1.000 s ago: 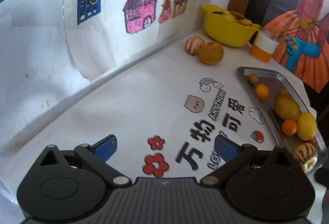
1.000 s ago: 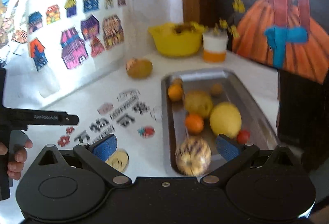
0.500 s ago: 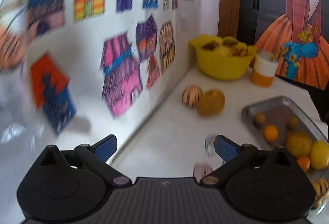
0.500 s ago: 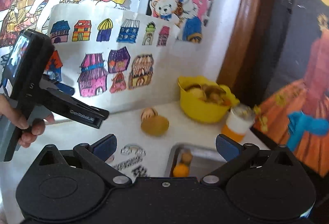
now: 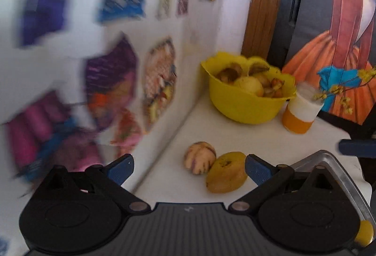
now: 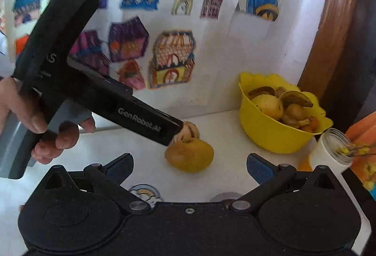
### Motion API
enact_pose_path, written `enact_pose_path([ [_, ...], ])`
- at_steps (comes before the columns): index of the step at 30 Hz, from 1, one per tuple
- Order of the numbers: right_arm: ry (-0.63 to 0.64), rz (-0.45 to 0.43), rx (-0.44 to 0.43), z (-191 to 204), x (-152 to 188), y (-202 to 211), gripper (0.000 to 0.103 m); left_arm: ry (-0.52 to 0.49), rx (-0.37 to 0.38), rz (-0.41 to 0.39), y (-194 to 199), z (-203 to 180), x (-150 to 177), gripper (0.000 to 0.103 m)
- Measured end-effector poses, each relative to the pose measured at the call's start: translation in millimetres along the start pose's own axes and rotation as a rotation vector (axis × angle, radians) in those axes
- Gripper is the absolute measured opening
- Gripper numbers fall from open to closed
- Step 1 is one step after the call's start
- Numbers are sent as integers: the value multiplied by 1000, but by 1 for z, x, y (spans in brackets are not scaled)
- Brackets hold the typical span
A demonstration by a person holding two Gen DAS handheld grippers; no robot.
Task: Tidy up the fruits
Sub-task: 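Grasp the striped pepino melon with the left tool while the right tool grasps the yellow-brown pear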
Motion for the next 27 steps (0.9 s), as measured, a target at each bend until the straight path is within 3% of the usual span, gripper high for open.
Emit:
enact_pose_path([
  [9,-124,68,-4,-16,23,-38,102,-89,-33,128,-65,-17,7,97],
  [14,-194,106,-8,-20,28,-63,102,-21,1,154,-81,-18,1,94],
  [17,-248,120,-14,-23,26,-78,101,37,-5,192,-92,-12,-2,83],
  [22,-212,139,-49,-10,26,-95,93,99,-9,256,-108,-1,7,68],
  [27,-174,151,-48,-5,25,-108,84,132,28,288,-112,5,11,67],
])
Point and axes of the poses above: each gripper's, at about its wrist camera, not at the fingertips, and y roughly against the way its jaws point, z to its left, x to its underside, the point moved 7 cm from there along -y, roughly the way its jaws point, and after that the axes turned 7 degrees about -z, right-handed, at the moved point
